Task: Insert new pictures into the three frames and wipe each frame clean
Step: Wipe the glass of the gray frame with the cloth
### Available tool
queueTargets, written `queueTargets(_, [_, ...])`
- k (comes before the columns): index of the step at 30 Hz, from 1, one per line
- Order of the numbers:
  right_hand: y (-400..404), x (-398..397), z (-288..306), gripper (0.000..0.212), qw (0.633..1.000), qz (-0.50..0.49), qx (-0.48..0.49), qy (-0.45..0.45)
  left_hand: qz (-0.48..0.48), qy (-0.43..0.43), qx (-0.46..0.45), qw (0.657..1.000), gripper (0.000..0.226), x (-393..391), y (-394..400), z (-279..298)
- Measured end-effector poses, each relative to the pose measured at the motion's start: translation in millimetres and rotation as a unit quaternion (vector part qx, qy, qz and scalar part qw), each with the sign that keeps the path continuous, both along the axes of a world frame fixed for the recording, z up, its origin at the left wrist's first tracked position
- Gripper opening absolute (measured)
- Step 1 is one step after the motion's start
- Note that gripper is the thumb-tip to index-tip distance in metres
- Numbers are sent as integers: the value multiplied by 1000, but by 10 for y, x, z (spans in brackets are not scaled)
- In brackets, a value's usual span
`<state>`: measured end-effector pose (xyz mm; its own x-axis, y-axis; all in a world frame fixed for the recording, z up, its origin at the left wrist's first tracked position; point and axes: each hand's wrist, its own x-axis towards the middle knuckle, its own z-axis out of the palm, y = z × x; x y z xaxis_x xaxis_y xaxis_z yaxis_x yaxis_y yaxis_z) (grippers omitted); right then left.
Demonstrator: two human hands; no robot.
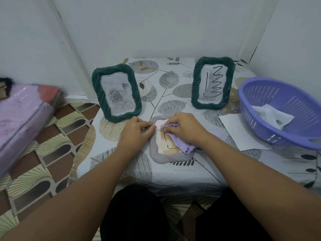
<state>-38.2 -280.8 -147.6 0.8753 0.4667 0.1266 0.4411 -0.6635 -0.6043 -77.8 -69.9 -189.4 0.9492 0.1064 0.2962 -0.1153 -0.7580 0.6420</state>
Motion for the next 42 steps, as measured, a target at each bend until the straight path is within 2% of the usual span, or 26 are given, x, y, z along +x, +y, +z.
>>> queueTargets(5, [-65,-48,16,18,998,54,-25,16,3,-1,9,1000,28,6,13,-13])
queueTargets(11, [70,-1,14,19,999,15,-40,-18,2,-4,12,1000,28,9,2,-12])
queueTargets(16, [-33,-60,9,14,995,85,-42,-10,4,-8,13,1000,28,15,13,-21])
queueTargets(21, [43,-32,1,20,999,33,-36,-18,4,-10,16,1000,28,16,6,-18])
queueTargets(26, [-71,-99,38,18,996,85,-32,16,7,-3,5,1000,28,14,-5,5])
queueTargets(31, [-2,-77,39,17,998,60,-29,-3,6,-3,0,1000,30,14,-3,4])
queueTargets(35, [-83,-83,54,20,994,90,-41,46,6,0,-3,1000,30,20,-1,-2])
queueTargets(40, [-25,-70,12,18,998,64,-29,-4,7,-1,0,1000,31,14,-3,1])
queueTargets(42, [-53,-90,1,17,997,73,-25,12,8,0,0,1000,31,16,-2,1])
